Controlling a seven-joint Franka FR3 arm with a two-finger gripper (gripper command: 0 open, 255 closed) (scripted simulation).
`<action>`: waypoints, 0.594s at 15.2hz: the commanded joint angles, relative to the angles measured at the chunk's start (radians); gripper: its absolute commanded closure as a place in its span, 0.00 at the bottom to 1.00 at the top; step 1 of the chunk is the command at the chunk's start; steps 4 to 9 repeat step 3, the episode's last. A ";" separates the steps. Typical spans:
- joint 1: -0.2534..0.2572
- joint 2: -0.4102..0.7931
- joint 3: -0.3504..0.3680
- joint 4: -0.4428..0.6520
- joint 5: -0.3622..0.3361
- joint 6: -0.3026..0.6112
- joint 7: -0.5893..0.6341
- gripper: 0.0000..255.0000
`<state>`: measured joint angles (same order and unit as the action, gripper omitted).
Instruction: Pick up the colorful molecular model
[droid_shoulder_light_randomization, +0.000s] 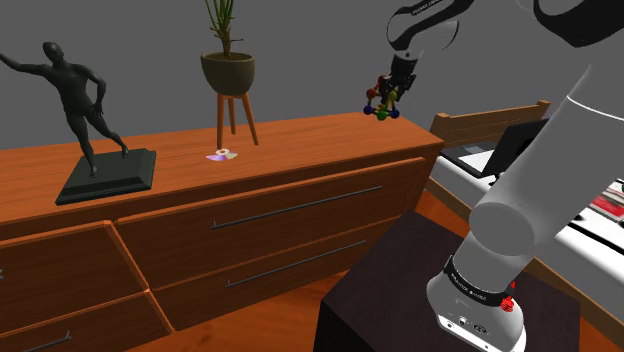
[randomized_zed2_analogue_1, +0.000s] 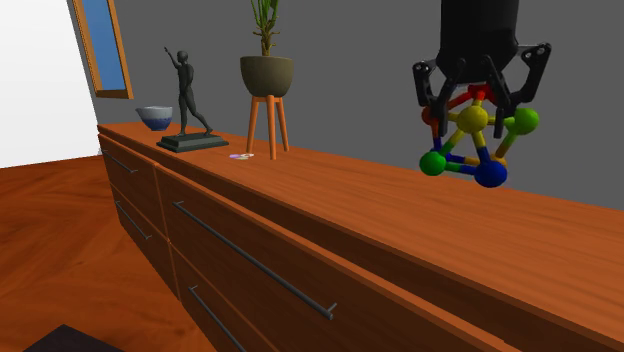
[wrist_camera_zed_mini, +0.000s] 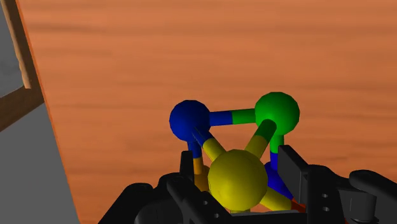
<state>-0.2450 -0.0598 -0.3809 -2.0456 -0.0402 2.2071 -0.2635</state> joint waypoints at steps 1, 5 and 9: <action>0.000 -0.008 0.001 0.021 -0.003 -0.027 0.002 1.00; 0.000 -0.008 0.001 0.022 -0.003 -0.029 0.002 1.00; 0.000 -0.008 0.001 0.022 -0.003 -0.029 0.002 1.00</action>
